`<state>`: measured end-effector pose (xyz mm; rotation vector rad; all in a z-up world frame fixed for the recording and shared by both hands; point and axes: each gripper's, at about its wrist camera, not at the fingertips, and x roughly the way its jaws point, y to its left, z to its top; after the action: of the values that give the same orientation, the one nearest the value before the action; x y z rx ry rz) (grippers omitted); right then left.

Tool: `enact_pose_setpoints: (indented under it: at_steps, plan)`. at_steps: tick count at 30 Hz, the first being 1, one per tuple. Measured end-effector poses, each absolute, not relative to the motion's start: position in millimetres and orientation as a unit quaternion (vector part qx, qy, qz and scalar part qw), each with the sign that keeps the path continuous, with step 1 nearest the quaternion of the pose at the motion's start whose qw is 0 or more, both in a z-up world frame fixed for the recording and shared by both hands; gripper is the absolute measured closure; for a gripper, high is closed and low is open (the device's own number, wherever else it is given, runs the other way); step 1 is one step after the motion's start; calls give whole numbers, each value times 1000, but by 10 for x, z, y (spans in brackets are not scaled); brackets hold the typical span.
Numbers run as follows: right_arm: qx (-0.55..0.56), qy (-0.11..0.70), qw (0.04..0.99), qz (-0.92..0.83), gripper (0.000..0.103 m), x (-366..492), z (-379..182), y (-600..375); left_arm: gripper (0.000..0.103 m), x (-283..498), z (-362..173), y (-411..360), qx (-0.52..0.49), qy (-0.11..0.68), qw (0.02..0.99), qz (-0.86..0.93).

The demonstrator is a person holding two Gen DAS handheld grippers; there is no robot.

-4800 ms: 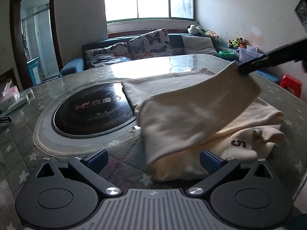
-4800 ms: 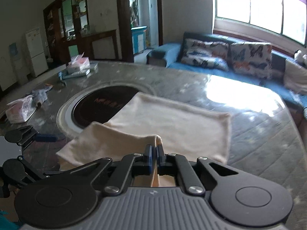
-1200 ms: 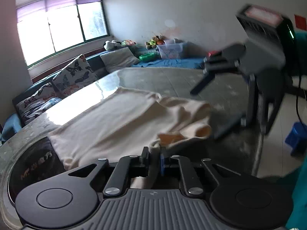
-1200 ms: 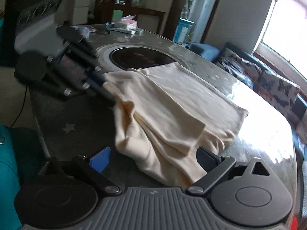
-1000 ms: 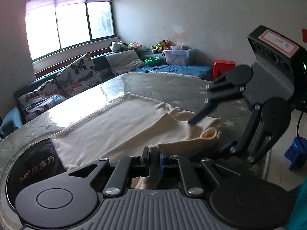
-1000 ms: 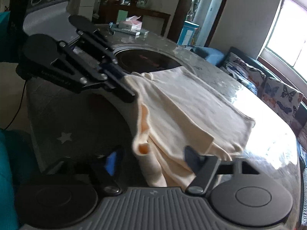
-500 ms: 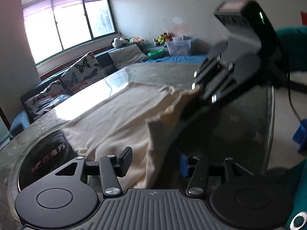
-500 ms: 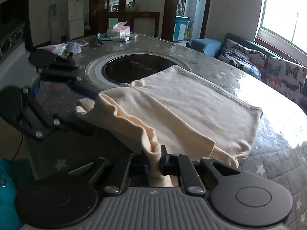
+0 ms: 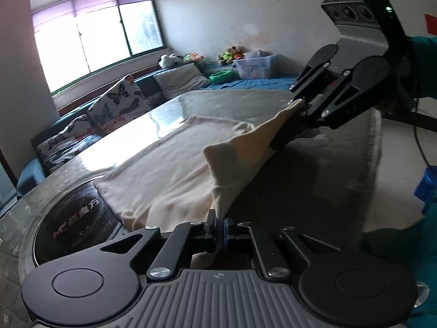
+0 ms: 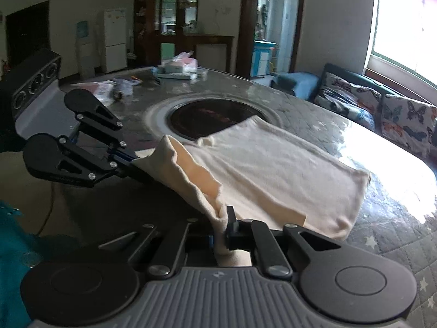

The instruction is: Fold clothes

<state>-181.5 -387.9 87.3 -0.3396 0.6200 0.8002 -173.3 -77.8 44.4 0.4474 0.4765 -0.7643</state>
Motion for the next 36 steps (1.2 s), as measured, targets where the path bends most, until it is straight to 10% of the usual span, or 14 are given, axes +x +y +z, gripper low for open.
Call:
enact_pose_setpoints:
  at_steps: [10, 30, 36]
  plan:
    - [-140, 320, 843, 409, 96, -2162, 1210, -3982, 98, -2040, 734, -695, 198, 226, 862, -407]
    - [-186, 354, 858, 323, 96, -110, 891, -3565, 96, 209, 346, -1022, 155, 296, 900, -280]
    - [-135, 343, 895, 250, 57, -51, 628, -3673, 72, 304, 292, -973, 124, 307, 917, -222]
